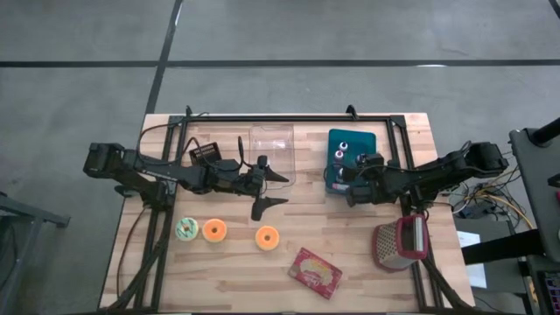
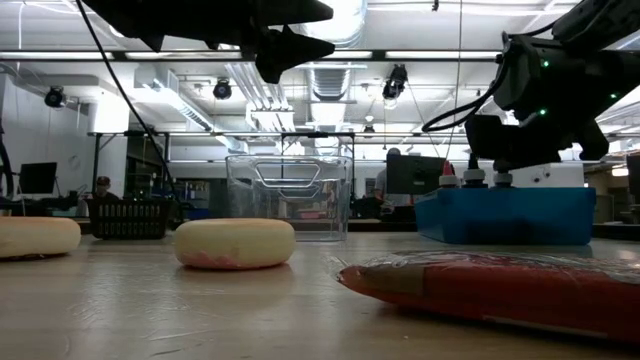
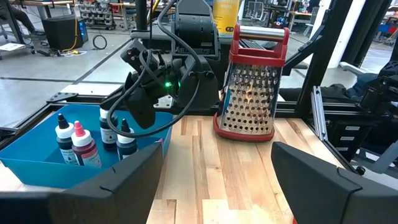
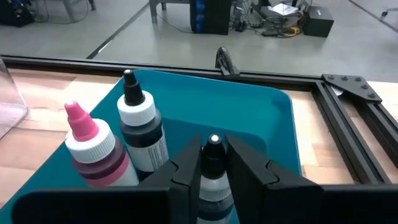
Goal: Pick & Place Food Item
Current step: Put the black food coloring bottle into the blue bin, then put the red popcorn bag into the transparent bin
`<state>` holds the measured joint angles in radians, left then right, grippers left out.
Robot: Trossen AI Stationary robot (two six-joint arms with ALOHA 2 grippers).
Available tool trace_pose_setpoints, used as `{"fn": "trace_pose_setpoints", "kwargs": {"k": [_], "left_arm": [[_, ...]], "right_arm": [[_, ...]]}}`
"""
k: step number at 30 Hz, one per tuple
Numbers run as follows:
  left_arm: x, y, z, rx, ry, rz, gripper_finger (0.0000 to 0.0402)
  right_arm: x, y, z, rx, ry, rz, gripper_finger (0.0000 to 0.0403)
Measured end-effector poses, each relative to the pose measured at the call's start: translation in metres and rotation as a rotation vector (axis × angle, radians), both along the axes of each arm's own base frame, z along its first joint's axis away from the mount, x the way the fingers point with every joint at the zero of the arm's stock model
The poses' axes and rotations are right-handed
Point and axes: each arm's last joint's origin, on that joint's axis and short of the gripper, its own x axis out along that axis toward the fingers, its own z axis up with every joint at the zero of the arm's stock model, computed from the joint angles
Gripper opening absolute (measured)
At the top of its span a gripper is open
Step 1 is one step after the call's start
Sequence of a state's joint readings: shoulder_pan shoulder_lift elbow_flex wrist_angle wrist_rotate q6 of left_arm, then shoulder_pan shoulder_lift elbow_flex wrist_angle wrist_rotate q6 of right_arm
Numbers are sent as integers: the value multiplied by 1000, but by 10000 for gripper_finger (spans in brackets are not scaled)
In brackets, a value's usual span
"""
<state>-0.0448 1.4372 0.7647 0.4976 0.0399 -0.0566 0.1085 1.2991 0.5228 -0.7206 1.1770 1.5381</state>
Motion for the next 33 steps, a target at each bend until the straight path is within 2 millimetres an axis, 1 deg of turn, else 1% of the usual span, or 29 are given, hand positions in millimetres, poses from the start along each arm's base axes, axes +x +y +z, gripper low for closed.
{"fn": "trace_pose_setpoints", "kwargs": {"k": [9,16,20,25,29,33], "left_arm": [[0,0,0,0,0,0,304],[0,0,0,0,0,0,304],[0,0,0,0,0,0,304],[0,0,0,0,0,0,304],[0,0,0,0,0,0,304],[0,0,0,0,0,0,304]], "right_arm": [[1,0,2,-3,-2,1,122],[1,0,2,-3,-2,1,152],[1,0,2,-3,-2,1,155],[2,0,5,-9,-11,1,148],[9,1,17,-49,-15,16,142],[19,1,38,-89,21,57,137]]}}
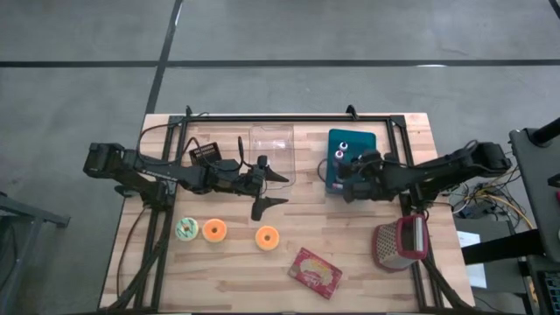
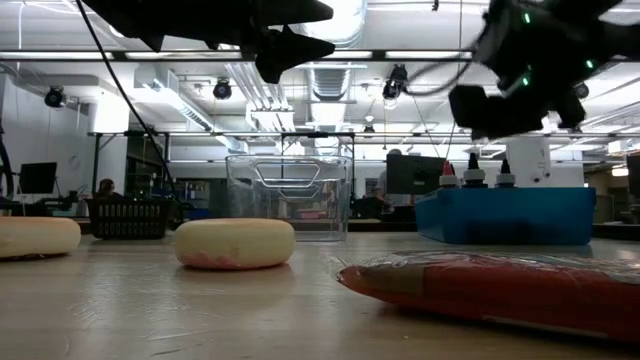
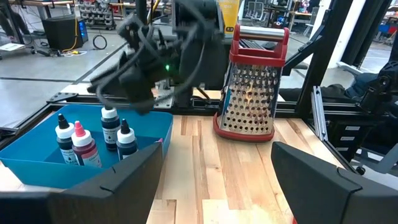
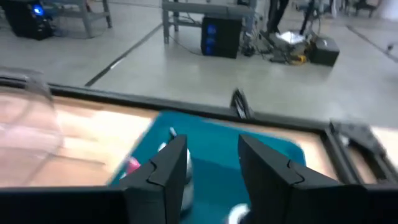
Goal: Pick & Place Food Item
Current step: Put the red popcorn bag into the transparent bin
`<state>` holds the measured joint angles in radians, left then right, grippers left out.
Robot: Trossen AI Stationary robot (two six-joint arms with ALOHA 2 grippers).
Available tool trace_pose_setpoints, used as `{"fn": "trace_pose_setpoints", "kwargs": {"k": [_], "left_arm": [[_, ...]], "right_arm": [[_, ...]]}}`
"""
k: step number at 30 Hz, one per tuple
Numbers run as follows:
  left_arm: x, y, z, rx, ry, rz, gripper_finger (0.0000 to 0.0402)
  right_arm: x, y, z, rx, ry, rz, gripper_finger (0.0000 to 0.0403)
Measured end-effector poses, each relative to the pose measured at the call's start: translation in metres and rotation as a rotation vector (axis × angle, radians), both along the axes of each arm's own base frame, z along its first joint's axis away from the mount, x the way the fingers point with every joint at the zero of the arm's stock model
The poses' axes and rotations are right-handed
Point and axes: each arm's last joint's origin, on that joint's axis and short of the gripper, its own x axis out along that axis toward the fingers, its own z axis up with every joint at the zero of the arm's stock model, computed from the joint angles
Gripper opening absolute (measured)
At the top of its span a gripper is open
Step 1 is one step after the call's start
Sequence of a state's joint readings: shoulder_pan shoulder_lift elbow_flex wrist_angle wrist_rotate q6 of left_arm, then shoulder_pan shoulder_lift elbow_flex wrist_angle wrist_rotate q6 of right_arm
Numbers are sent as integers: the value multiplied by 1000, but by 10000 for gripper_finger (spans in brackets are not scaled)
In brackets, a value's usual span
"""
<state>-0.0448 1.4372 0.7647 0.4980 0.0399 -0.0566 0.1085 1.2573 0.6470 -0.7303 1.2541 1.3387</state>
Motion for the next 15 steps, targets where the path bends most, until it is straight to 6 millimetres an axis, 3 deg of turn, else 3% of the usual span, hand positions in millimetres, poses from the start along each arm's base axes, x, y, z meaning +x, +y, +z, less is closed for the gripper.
{"fn": "trace_pose_setpoints", "kwargs": {"k": [11,15], "left_arm": [[0,0,0,0,1,0,304],[0,0,0,0,5,0,304]], "right_arm": [[24,3,91,-64,64,126,120],[31,4,117,-11,33,195,113]]}}
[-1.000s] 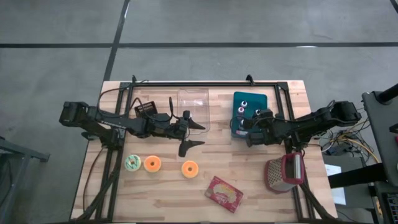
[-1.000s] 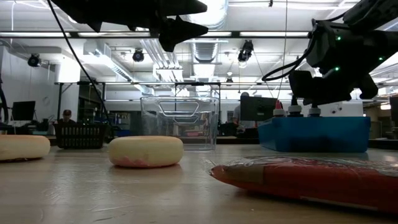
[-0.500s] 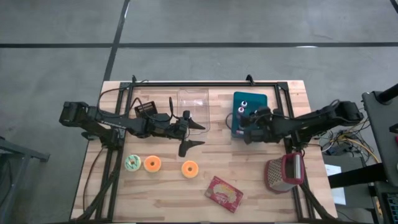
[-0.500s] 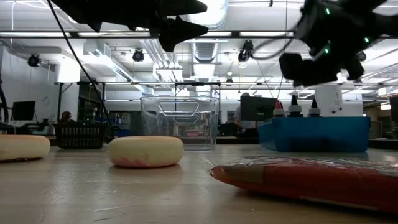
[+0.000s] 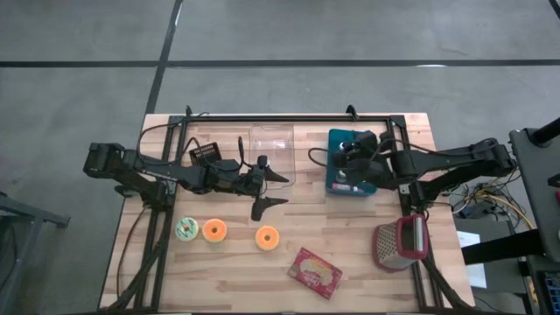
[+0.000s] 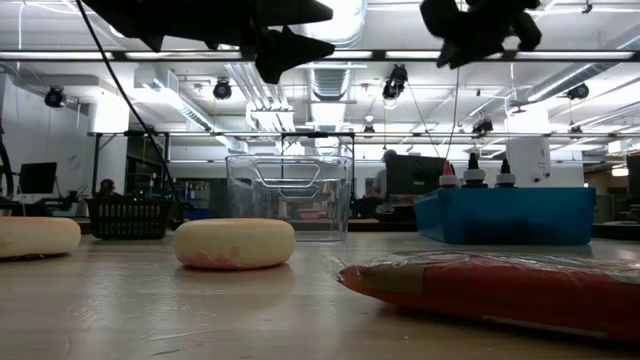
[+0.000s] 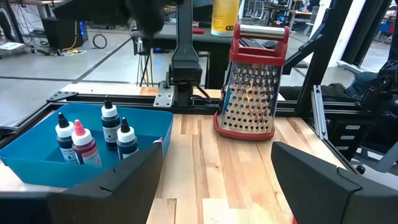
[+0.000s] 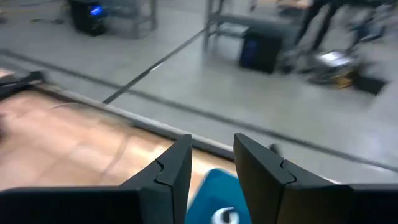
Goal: Pick & Place Food Item
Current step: Put the red popcorn bag into the transparent bin
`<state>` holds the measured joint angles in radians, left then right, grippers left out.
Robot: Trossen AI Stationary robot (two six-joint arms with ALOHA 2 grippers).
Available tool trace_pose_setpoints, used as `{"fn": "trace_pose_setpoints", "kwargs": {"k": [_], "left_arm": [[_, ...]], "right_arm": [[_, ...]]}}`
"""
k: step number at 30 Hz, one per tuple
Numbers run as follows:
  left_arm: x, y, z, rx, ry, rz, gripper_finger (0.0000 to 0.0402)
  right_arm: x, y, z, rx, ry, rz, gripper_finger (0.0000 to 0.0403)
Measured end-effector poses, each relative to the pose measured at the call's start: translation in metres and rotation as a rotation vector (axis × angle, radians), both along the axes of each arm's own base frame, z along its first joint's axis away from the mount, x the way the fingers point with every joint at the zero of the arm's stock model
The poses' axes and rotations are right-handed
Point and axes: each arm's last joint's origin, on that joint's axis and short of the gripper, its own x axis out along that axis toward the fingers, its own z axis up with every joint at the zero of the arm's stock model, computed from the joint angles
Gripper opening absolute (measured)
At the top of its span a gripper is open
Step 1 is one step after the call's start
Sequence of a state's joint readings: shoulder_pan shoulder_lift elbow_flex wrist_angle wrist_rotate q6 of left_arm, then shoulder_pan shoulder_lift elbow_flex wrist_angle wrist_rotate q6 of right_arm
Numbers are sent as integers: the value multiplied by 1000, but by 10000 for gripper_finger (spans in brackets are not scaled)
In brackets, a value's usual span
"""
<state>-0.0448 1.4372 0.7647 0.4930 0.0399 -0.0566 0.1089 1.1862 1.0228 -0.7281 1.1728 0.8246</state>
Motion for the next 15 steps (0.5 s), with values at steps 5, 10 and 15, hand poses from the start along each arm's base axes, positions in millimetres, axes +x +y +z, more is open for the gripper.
{"fn": "trace_pose_setpoints", "kwargs": {"k": [5,10,15], "left_arm": [[0,0,-2,0,22,0,304],[-2,0,-3,-12,43,-3,304],[-9,1,10,13,5,-7,304]], "right_arm": [[7,4,20,129,25,184,104],[11,10,33,262,73,437,95],[14,19,31,442,110,716,86]]}}
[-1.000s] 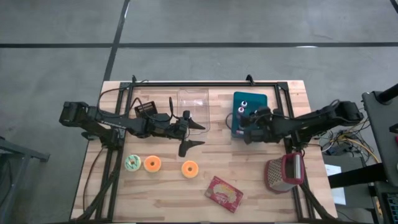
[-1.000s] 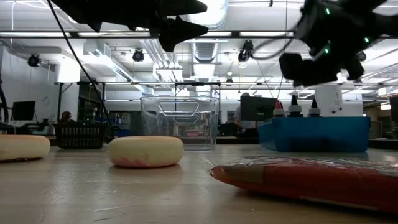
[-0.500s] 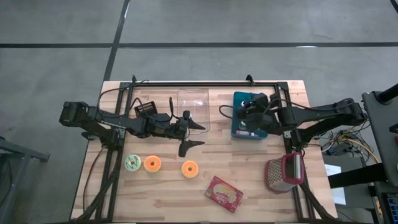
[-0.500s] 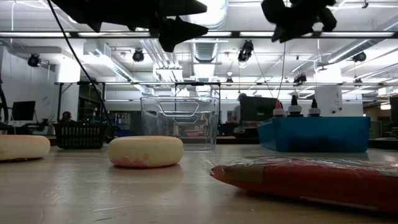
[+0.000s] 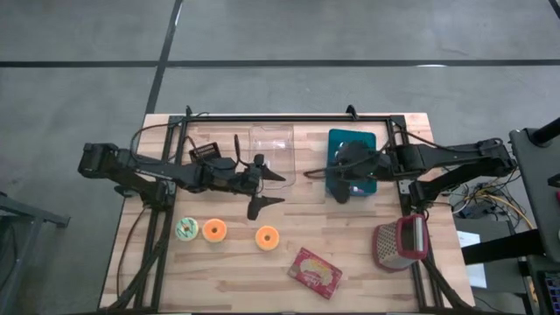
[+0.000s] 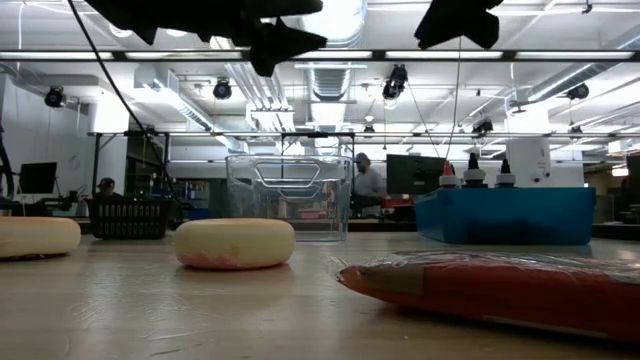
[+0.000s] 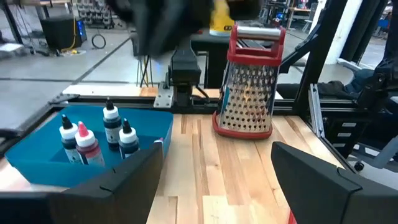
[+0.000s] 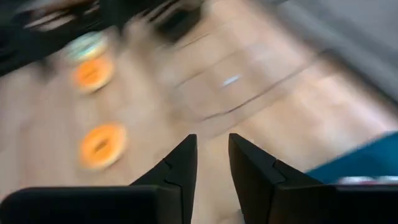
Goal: Pick & Place Food Item
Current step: Put the red popcorn bag into the transparent bin
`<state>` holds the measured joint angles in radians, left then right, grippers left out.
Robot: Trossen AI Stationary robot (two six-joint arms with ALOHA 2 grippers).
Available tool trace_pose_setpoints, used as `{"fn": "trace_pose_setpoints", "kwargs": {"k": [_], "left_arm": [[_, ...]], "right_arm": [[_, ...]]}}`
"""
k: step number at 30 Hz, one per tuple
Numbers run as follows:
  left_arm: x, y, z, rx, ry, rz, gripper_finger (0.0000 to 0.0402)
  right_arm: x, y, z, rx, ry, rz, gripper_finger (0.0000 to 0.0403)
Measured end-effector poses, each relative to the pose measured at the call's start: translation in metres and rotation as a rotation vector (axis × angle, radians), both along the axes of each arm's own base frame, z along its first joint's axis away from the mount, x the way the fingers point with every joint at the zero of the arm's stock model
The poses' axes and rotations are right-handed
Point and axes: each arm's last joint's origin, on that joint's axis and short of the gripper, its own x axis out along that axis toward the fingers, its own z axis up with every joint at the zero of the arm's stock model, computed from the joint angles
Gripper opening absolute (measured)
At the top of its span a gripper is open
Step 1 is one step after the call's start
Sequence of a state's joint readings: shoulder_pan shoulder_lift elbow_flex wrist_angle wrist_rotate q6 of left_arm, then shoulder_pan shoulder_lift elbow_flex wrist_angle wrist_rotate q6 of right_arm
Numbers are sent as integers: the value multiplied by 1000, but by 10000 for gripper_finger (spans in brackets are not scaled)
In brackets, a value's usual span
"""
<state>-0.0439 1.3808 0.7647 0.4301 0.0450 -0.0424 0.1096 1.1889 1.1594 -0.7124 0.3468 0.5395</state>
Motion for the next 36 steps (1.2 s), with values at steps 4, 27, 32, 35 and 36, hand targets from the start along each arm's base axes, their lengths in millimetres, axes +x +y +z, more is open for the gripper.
{"fn": "trace_pose_setpoints", "kwargs": {"k": [4,27,32,35,36], "left_arm": [[-14,1,17,13,-21,-2,304],[-75,1,45,13,103,-13,304],[-68,0,27,-32,160,-1,304],[-64,-1,15,-62,196,-14,304],[-63,-1,12,-65,208,-19,304]], "right_arm": [[1,8,-12,124,42,198,80],[-15,73,-67,624,178,292,78],[-28,95,-79,702,221,164,78],[-38,108,-87,765,258,90,74],[-41,111,-89,776,265,70,73]]}}
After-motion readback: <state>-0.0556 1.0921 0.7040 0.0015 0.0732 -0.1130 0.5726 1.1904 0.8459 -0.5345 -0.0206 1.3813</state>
